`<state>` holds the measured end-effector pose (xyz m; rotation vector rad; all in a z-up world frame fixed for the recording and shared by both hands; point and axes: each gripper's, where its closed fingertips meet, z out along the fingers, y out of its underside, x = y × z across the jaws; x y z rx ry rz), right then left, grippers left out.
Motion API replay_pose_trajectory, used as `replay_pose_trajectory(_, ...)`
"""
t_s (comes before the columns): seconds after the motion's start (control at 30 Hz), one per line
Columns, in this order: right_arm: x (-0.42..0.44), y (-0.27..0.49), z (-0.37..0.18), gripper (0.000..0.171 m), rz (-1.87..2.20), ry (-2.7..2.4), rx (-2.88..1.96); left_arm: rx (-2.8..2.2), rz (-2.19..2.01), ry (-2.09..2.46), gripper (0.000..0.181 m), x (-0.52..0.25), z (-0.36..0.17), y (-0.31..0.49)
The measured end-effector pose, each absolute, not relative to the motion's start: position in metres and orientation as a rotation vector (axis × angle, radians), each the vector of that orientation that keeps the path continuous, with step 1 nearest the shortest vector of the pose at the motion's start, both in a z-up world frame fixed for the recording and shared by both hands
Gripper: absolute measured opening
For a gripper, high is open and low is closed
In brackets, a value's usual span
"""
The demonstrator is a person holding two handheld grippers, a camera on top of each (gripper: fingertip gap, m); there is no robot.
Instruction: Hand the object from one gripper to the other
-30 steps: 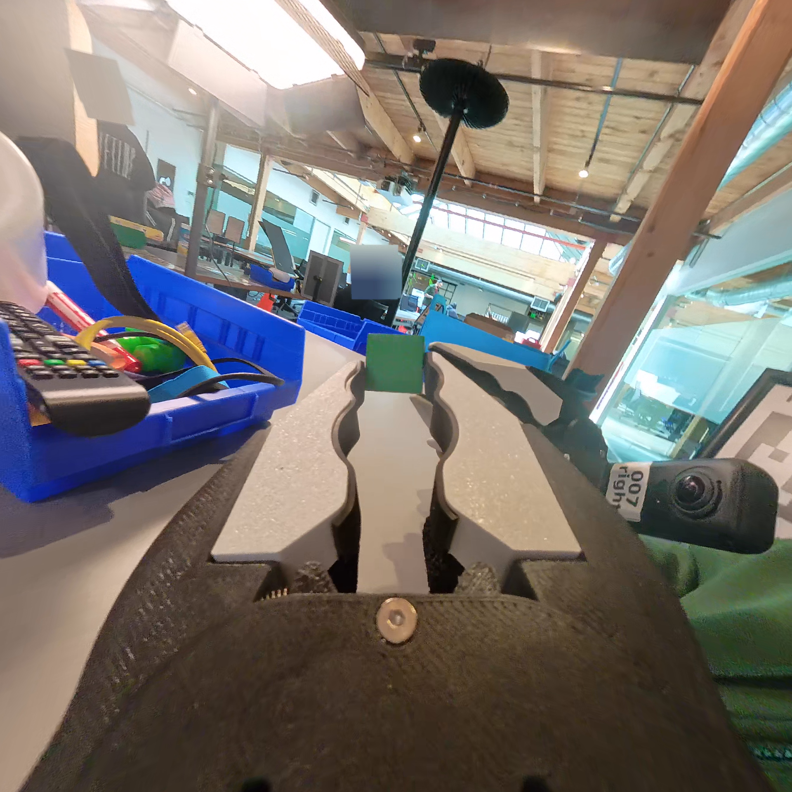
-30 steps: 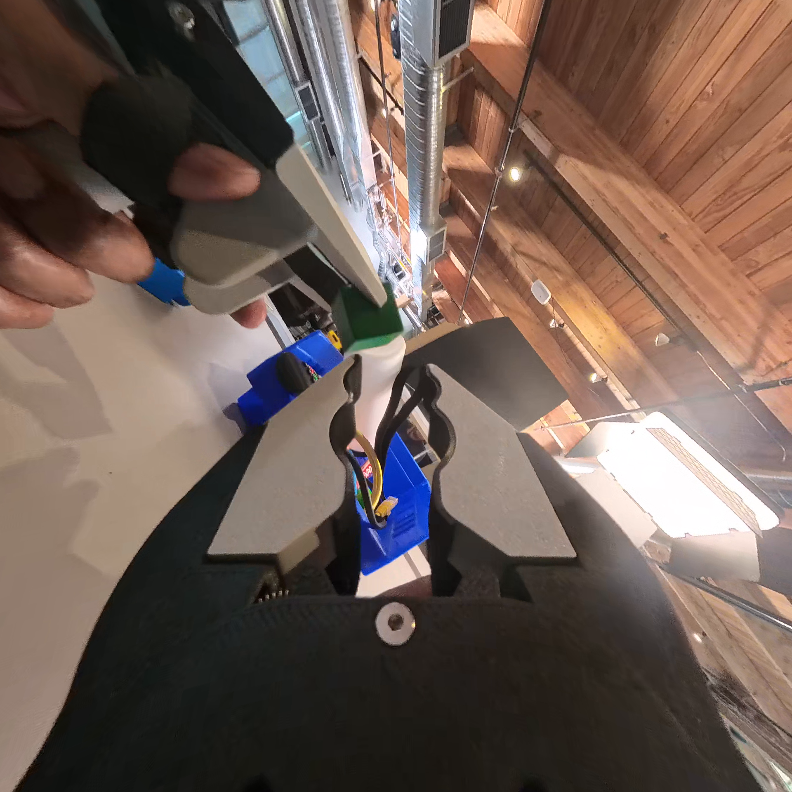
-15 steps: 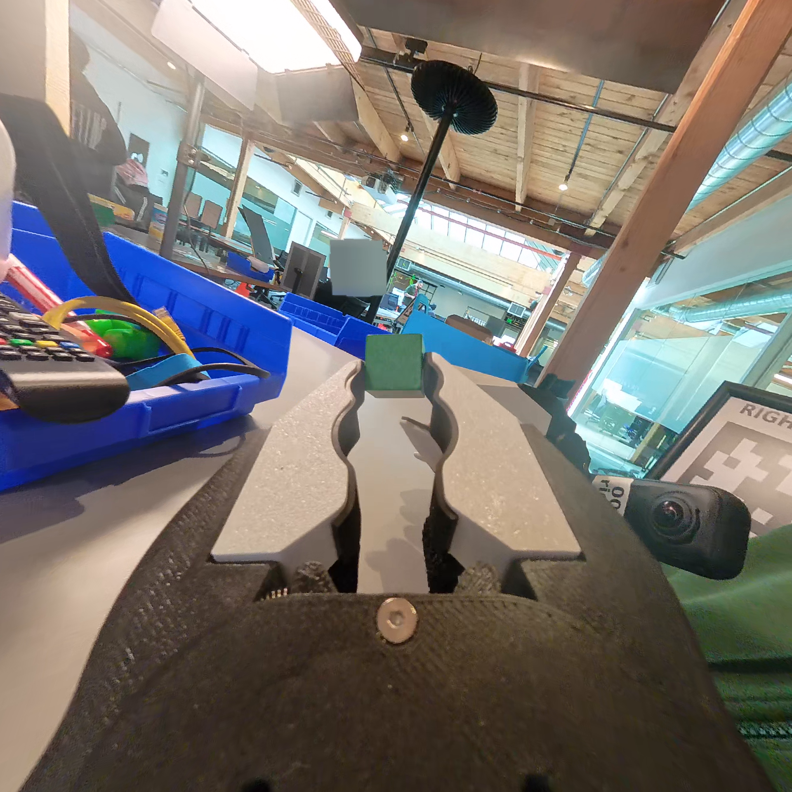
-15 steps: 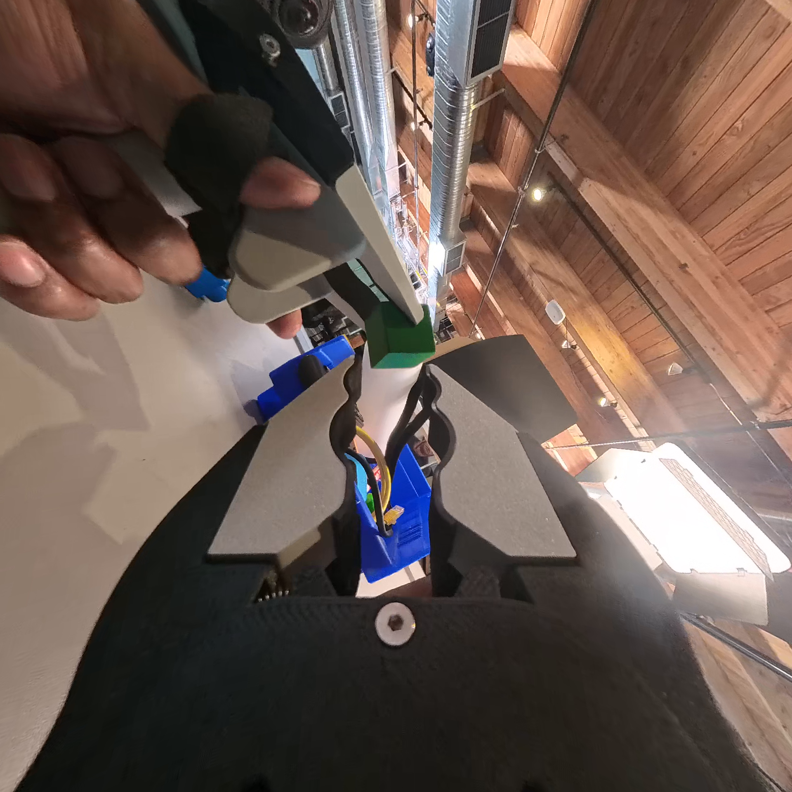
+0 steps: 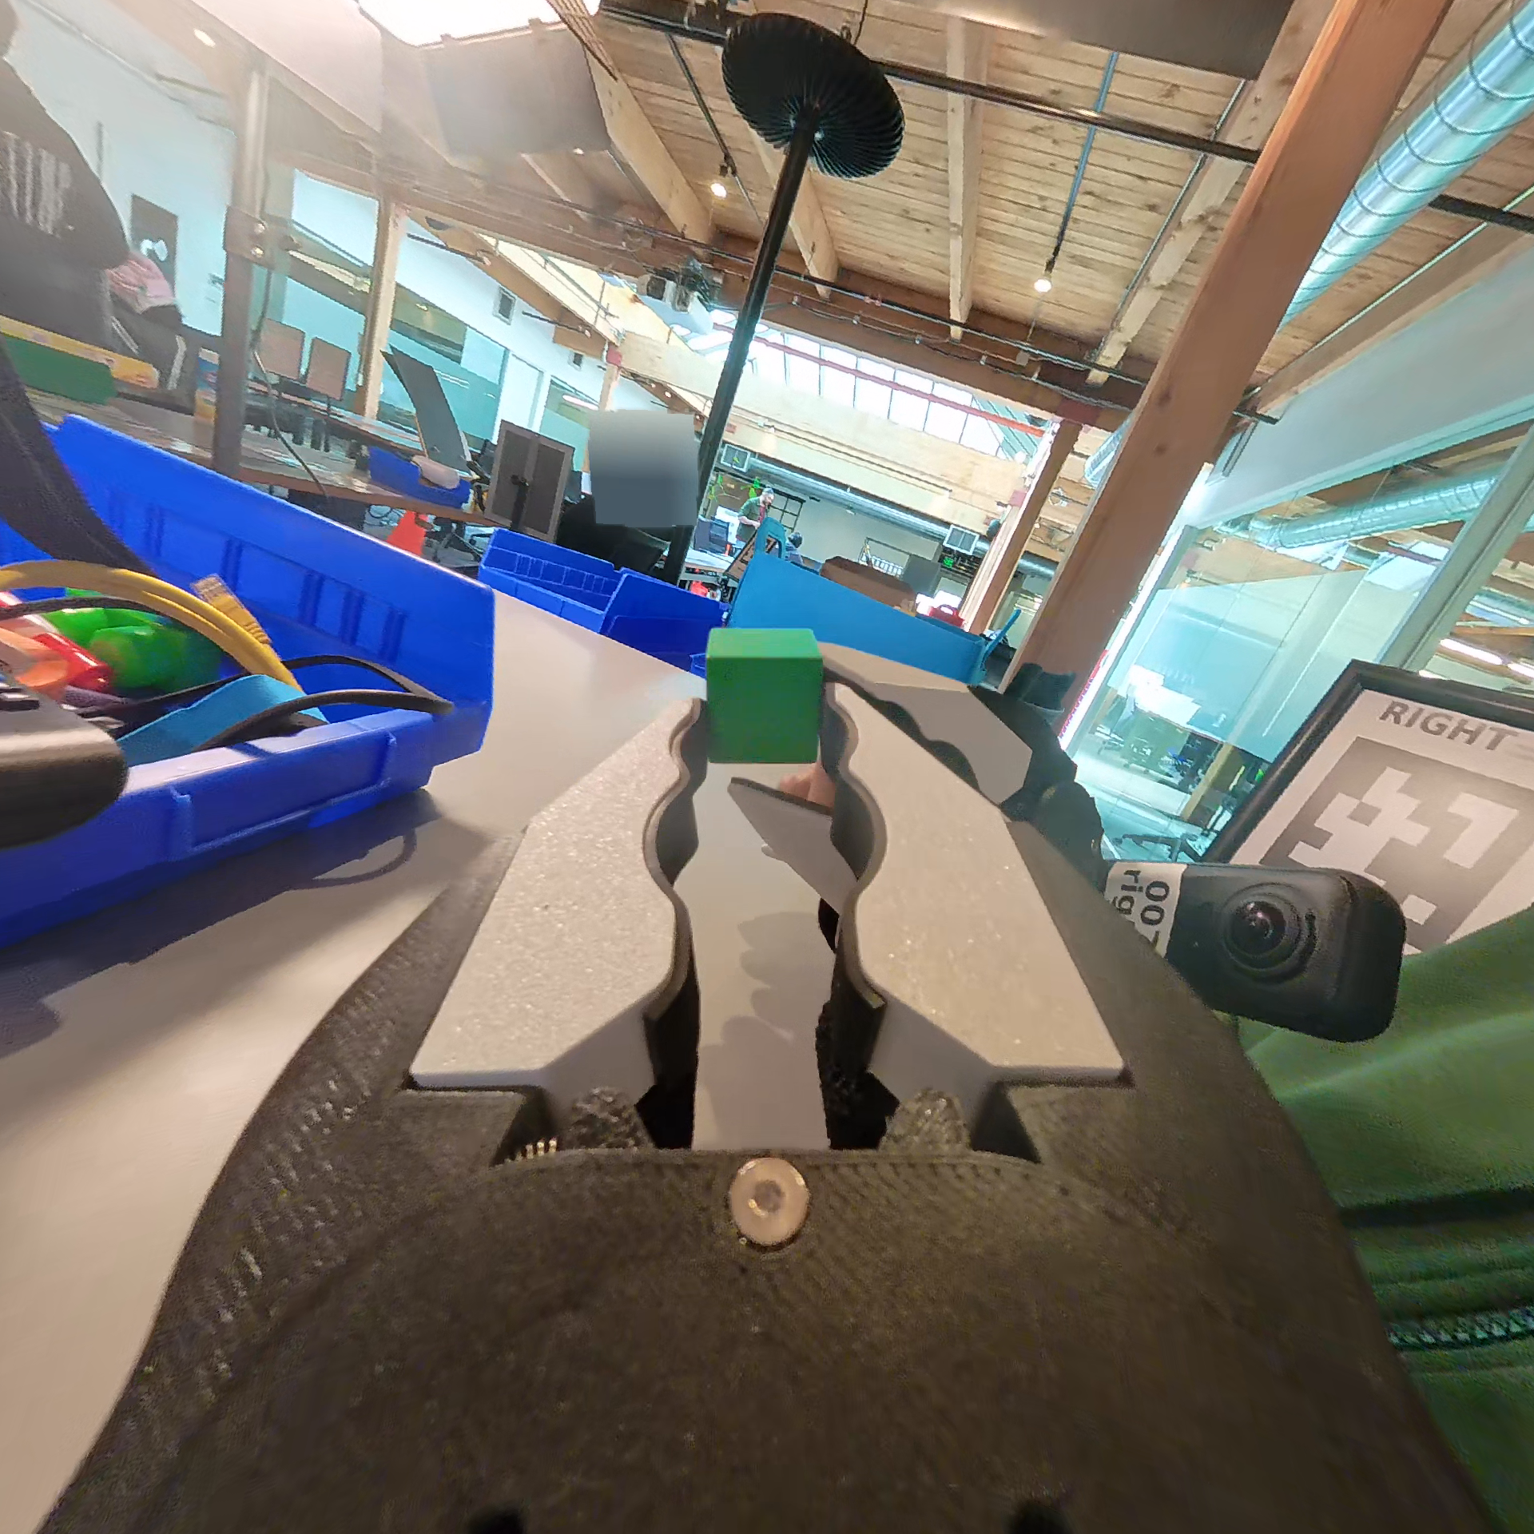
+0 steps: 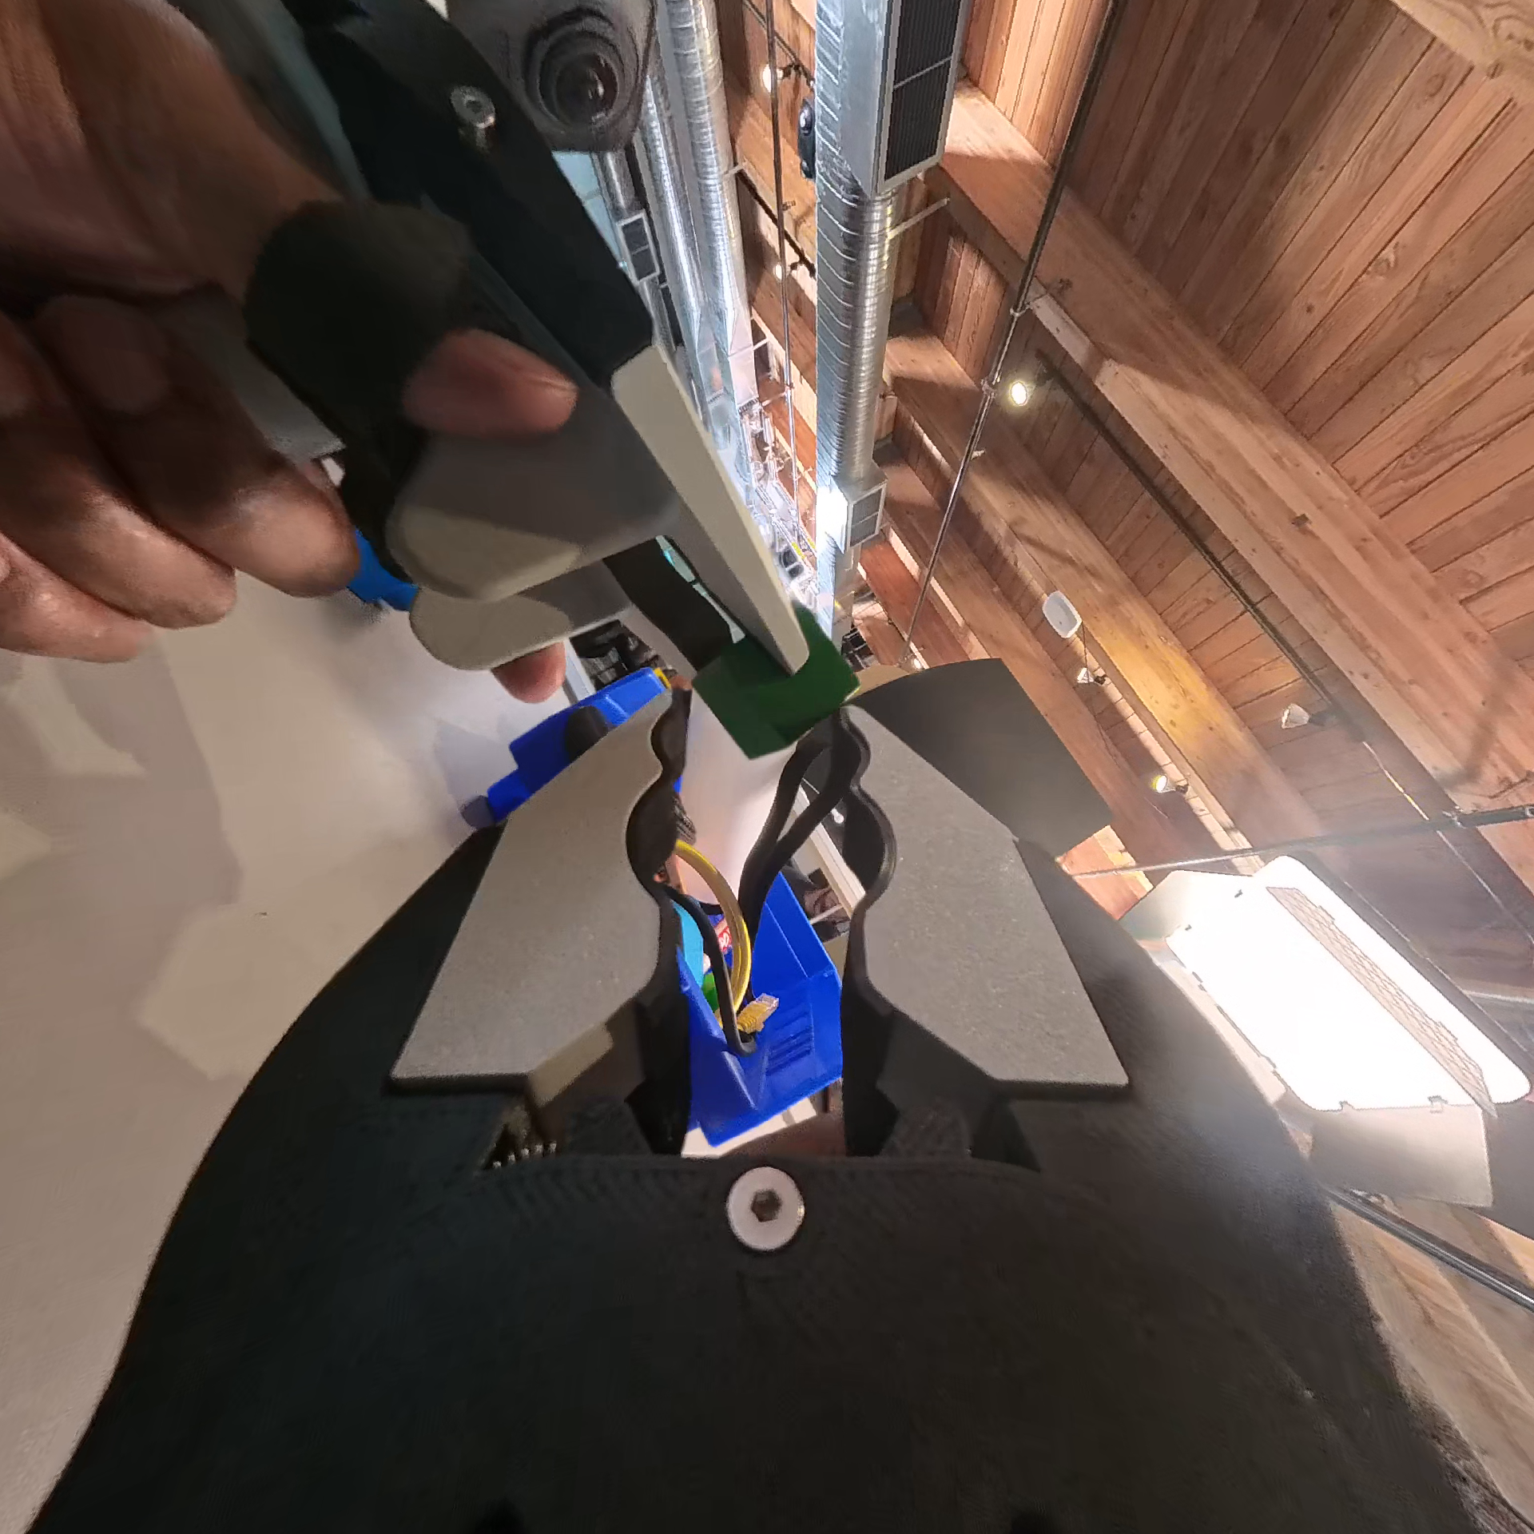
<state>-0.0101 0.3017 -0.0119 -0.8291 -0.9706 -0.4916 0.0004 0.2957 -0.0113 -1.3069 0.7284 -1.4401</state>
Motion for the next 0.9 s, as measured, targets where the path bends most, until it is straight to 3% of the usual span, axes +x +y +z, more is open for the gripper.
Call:
replay_pose_trajectory(0.5, -0.016, 0.297, -0.012, 0.050, -0.453, -0.989, -0.805, -1.309, -1.443, 0.785, 0.027, 0.006, -0.014, 0.288)
replay_pose_trajectory(0.9, -0.013, 0.298, -0.001, 0.047, -0.403, -0.913, -0.844, -1.278, -1.494, 0.739, 0.027, 0.001, -0.009, 0.290)
